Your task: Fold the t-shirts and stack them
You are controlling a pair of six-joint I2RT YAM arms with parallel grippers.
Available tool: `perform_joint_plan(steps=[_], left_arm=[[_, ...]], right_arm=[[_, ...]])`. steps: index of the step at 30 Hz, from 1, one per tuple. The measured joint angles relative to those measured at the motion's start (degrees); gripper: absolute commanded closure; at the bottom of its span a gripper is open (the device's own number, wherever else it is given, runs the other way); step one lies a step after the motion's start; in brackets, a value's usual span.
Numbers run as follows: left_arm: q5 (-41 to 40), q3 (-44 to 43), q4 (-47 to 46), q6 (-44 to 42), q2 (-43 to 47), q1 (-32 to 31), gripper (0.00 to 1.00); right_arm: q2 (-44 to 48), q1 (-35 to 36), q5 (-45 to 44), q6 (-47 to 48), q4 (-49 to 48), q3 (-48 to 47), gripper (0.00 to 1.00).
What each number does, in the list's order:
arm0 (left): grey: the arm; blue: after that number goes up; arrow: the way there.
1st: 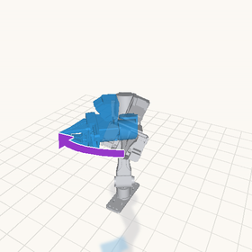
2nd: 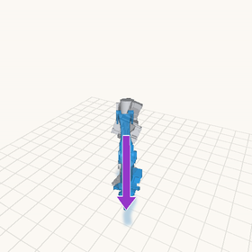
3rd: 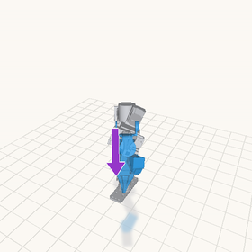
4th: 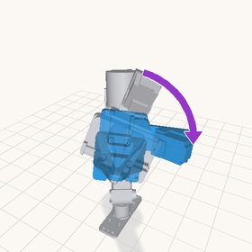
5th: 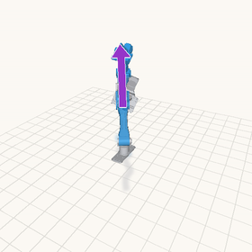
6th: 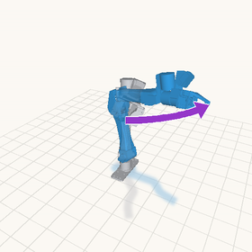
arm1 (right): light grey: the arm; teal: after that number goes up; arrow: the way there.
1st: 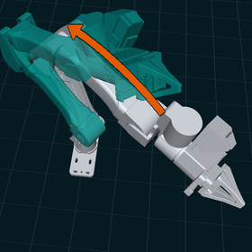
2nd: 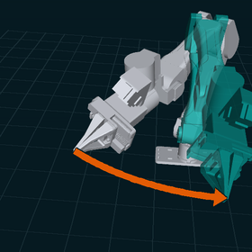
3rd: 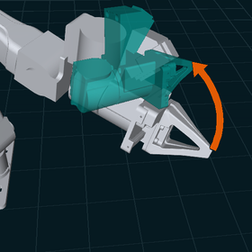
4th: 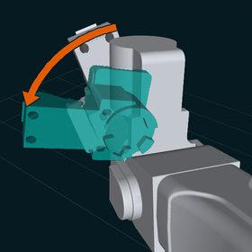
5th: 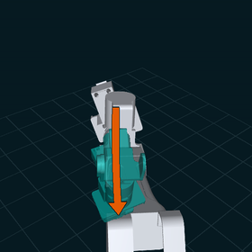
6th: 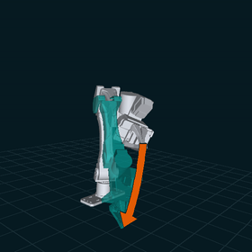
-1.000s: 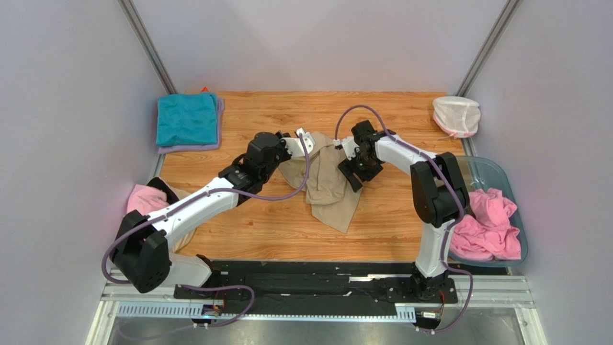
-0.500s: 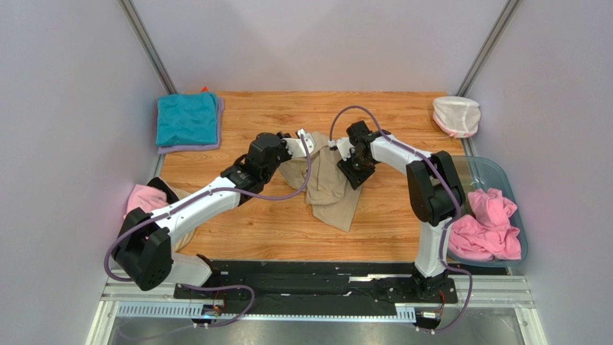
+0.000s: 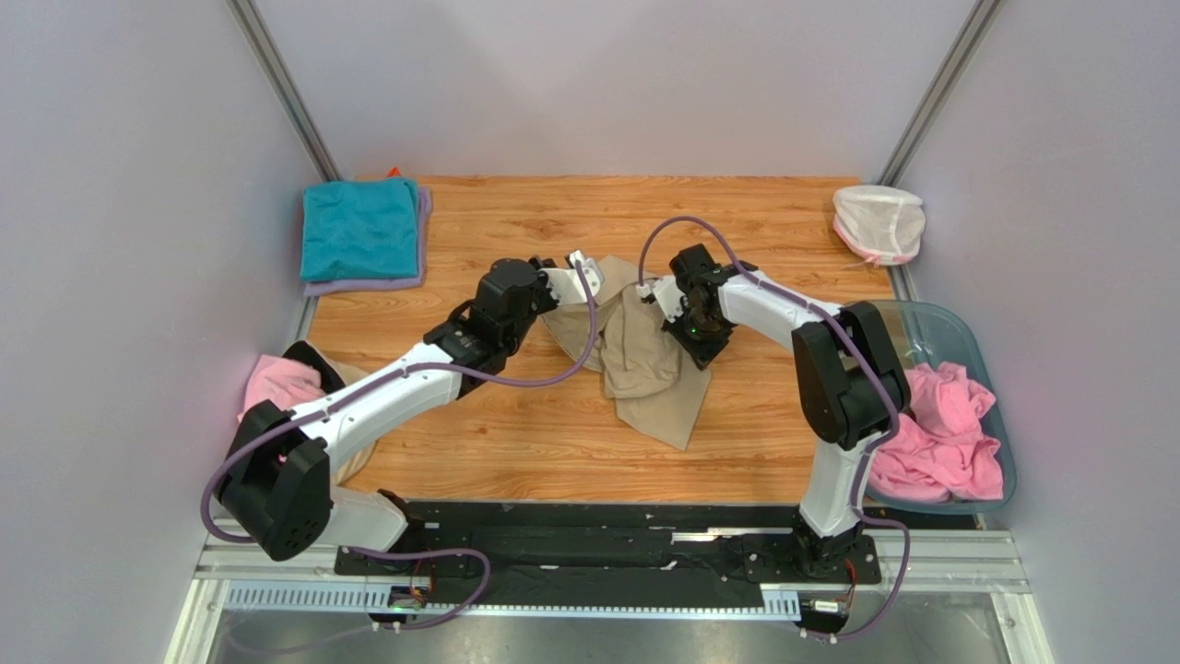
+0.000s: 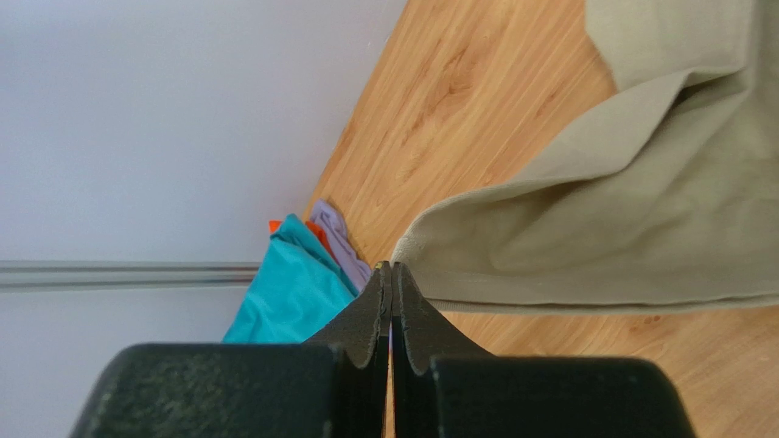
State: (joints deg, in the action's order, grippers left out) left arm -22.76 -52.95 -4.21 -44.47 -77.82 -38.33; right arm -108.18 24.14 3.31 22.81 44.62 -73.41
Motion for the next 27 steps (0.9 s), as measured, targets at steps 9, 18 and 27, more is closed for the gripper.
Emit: perform_joint_plan(steps=[9,18,27], left_arm=[[0.6,-8.5,3.7,0.2,6.7,5.9,1.00],[0.8,-12.9,5.1,0.2,12.0,7.8,1.00],[1.2,-19.1,9.6,0.6,11.7,12.2,1.00]], right_arm=[[10.4,-1.4,-14.8,0.6,10.3,-9.2,1.00],[18.9,-3.0,-23.6,1.6,17.2,-23.3,1.00],[19.5,-6.4,-29.4,6.4,18.6,-29.0,1.00]])
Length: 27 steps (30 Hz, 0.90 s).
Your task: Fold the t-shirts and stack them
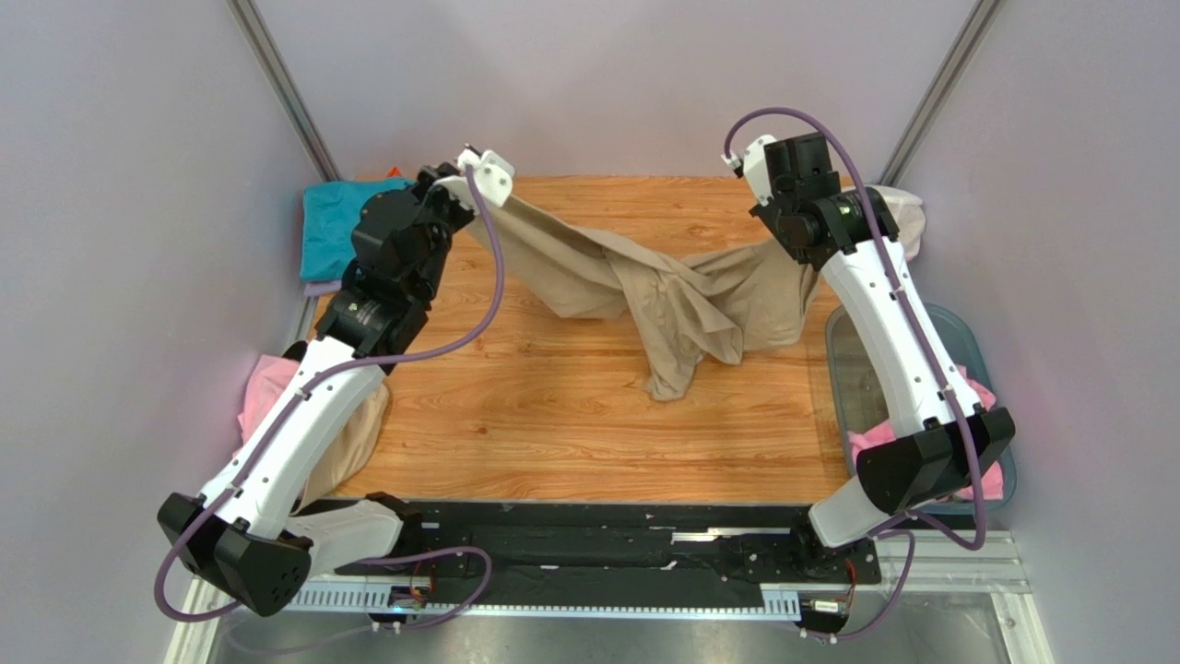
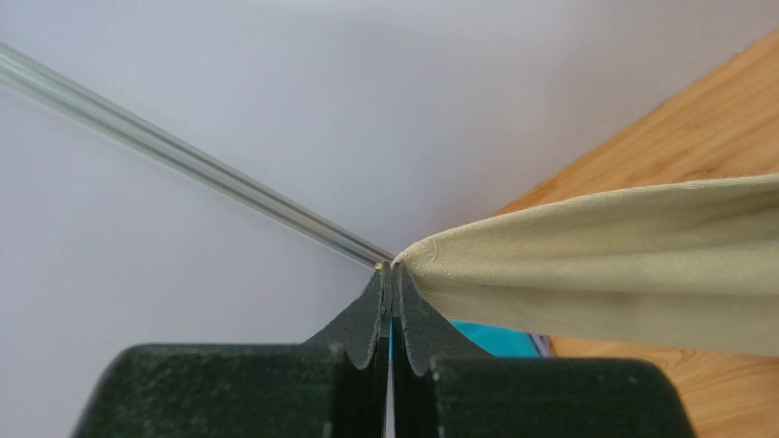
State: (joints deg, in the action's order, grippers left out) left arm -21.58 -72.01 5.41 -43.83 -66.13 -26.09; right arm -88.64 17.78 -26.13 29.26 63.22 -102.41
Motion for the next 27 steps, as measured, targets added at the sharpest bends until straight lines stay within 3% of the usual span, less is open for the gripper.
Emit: perform_joint_plan(steps=[4,10,14,27], left_arm=[[0.1,-5.8,1.6,1.4,-0.3,3.1,1.00],[0.0,-14.1,2.8,3.1,-2.4,5.7,1.00],[0.0,-13.6,2.5,2.8,-2.4,5.8,1.00],[2.3,-7.8,2.2,0.4,1.2,7.0,1.00]], right_arm=[[0.2,-1.4,-0.9,4.2,-1.6,-4.2,1.00],[-0.6,-6.6,-0.4,8.5,-4.4,-18.6,1.00],[-0.6,-9.9,-0.4,10.1,-6.0,-23.1,1.00],[-1.6,-11.9,1.1,11.3,-4.7,-23.1,1.00]])
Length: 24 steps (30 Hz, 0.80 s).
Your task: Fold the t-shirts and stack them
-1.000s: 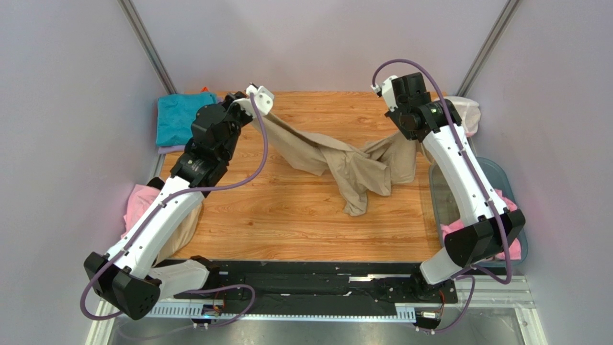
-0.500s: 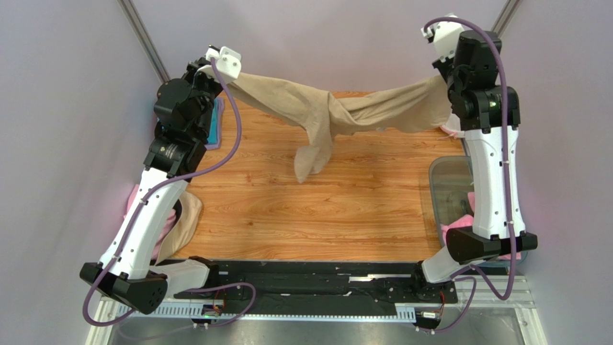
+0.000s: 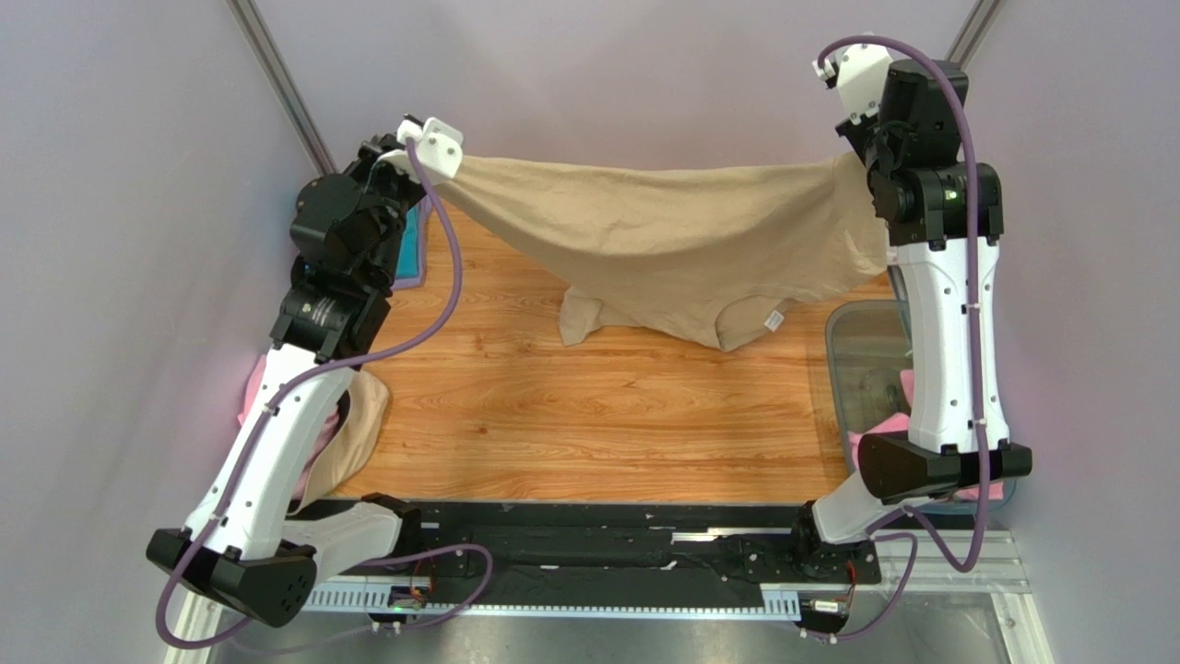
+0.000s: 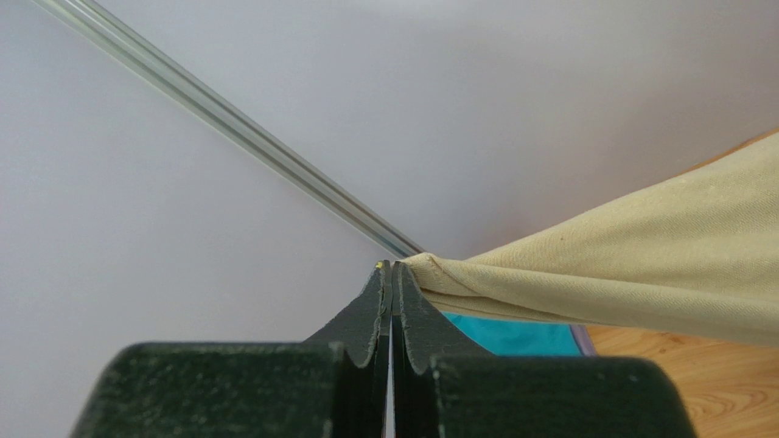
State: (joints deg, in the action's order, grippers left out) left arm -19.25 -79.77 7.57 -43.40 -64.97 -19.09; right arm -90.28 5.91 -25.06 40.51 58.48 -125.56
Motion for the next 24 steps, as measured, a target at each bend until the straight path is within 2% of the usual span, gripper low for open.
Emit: perform_joint_plan(steps=[8,19,24], left_arm=[[4.1,-4.3,6.3,0.2,6.0,0.0,1.00],[14.6,-6.0,21.5,2.0,27.3,0.1,1.00],[15.2,-9.7,23.4,2.8,31.0,0.1,1.00]], right_arm=[[6.5,0.0,3.8,1.4,5.9,1.2,1.00],[26.2,0.0,9.9,3.5,12.0,7.1,1.00],[30.3,0.0,10.7,3.5,13.8,6.6,1.00]])
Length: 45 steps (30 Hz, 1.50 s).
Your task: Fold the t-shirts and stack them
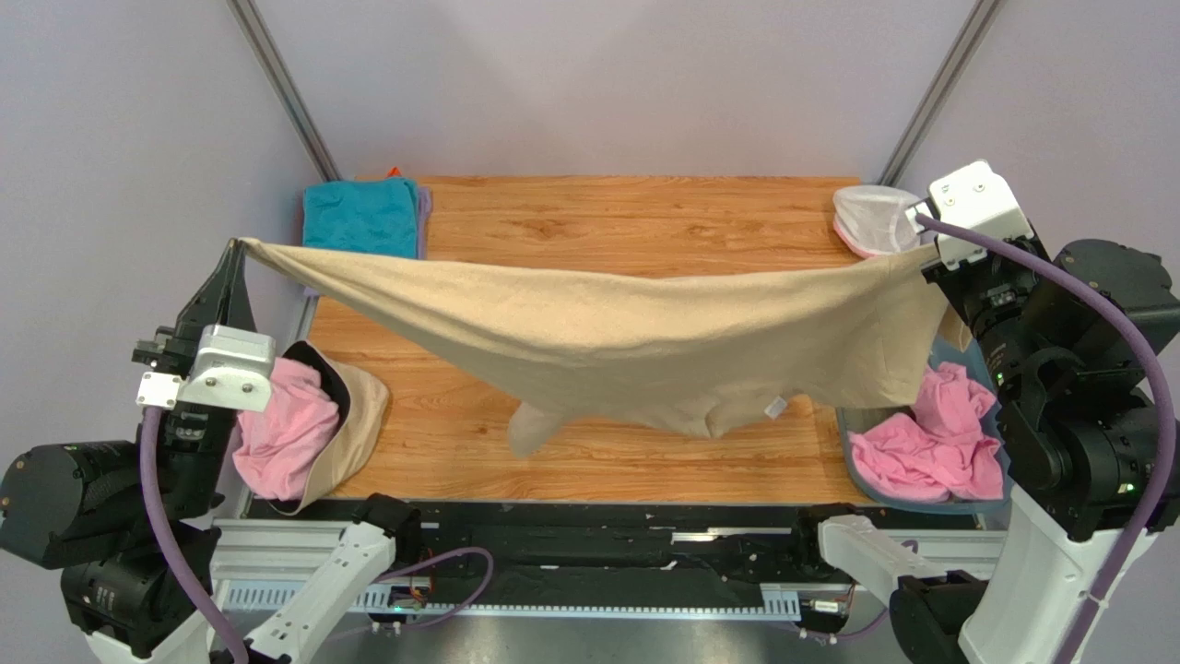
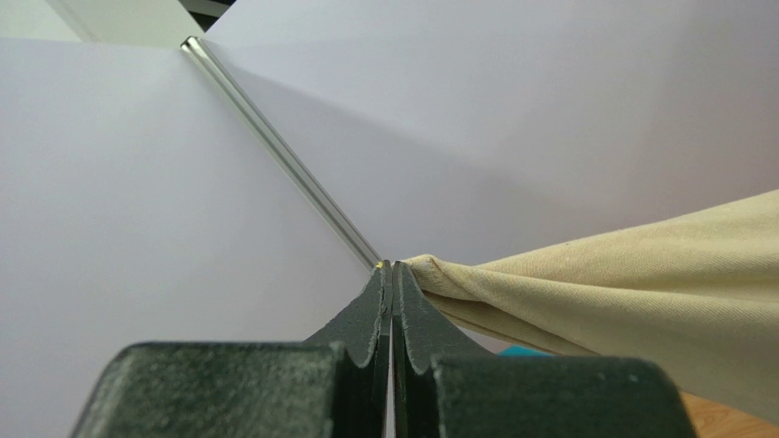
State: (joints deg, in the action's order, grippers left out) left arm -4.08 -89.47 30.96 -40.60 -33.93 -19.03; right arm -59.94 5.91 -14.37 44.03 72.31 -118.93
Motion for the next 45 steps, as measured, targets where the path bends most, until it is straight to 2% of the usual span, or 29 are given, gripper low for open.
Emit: perform_joint_plan(steps=[6,12,17,21,23,24,26,28,32,35,39,45], left_arm=[[-0.4,0.9,-1.2,0.0,-2.6,0.0,1.00],[-1.2,12.0,-9.6,-0.7,-10.3,0.0,1.00],[-2.3,22.4,-20.3,-1.6,-24.5,0.0,1.00],[-4.1,24.7,-27.3,-2.4,-39.6,0.0,1.00],[-5.3,24.7,-30.6,-3.0,-46.1,0.0,1.00],[-5.7,24.6,-32.0,-3.2,-48.5,0.0,1.00],[-6.5,24.6,-34.3,-3.6,-52.7,0.0,1.00],[-7.0,24.6,-36.0,-3.7,-55.0,0.0,1.00],[-7.6,24.5,-38.8,-3.7,-56.8,0.0,1.00],[-8.0,24.5,-40.7,-3.7,-56.9,0.0,1.00],[-8.3,24.5,-42.1,-3.7,-56.9,0.0,1.00],[-8.3,24.5,-42.1,-3.0,-56.9,-0.1,1.00]], right_arm=[[0.4,0.0,-0.3,0.1,-0.9,2.8,1.00],[-2.4,0.0,-0.5,0.2,-8.3,19.2,1.00],[-15.8,-0.1,0.2,-1.2,-16.2,24.6,1.00],[-29.9,-0.1,0.3,-3.5,-22.9,24.3,0.99],[-36.3,-0.1,0.4,-4.4,-24.9,23.5,0.81],[-39.4,-0.1,0.3,-5.0,-25.1,22.8,0.65],[-44.4,-0.1,0.2,-6.2,-26.3,21.4,0.59],[-46.9,0.0,-0.2,-6.8,-26.9,21.2,0.38],[-46.8,0.6,0.0,-8.3,-29.0,23.4,0.21],[-43.9,1.7,1.2,-9.6,-29.6,27.3,0.15],[-36.7,5.6,5.8,-11.0,-27.6,33.9,0.15],[-23.7,19.1,12.3,-11.7,-24.3,43.6,0.21]])
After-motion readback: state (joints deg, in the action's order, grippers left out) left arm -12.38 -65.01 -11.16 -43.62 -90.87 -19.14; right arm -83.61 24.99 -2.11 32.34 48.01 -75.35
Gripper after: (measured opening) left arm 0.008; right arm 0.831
